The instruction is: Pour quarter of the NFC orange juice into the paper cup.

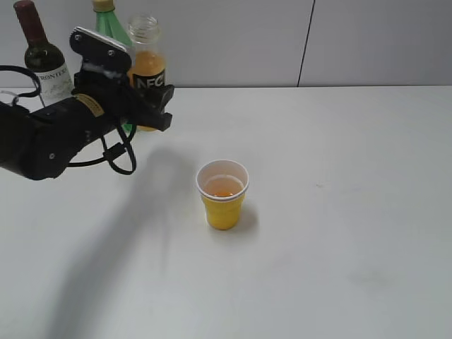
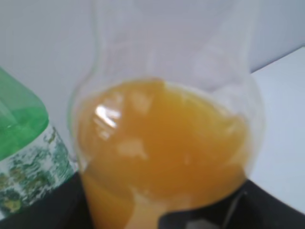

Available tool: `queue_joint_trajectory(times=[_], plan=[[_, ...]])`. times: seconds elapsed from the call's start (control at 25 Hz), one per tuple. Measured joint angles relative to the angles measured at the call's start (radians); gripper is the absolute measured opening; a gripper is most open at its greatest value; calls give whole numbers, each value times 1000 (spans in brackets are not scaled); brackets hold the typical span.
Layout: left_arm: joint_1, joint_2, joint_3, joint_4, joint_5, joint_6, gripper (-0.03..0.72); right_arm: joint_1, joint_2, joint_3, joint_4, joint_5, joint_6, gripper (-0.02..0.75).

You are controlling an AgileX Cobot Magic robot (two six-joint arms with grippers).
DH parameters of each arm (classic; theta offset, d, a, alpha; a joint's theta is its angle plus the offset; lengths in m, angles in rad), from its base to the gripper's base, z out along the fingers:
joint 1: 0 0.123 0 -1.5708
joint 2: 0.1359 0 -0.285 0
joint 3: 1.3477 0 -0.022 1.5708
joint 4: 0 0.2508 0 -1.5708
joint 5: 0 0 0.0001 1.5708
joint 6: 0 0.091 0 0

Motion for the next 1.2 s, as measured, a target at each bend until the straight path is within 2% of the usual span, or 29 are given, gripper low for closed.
queue_joint_trajectory(times=[0.28, 0.48, 1.2], plan=[[-4, 160, -211, 30, 63, -73, 450, 0, 0, 0, 0, 0, 0, 591], [-14, 223, -295, 37, 97, -84, 450, 0, 0, 0, 0, 0, 0, 591], [-25, 310, -315, 62, 103, -158, 450, 0, 0, 0, 0, 0, 1, 591]])
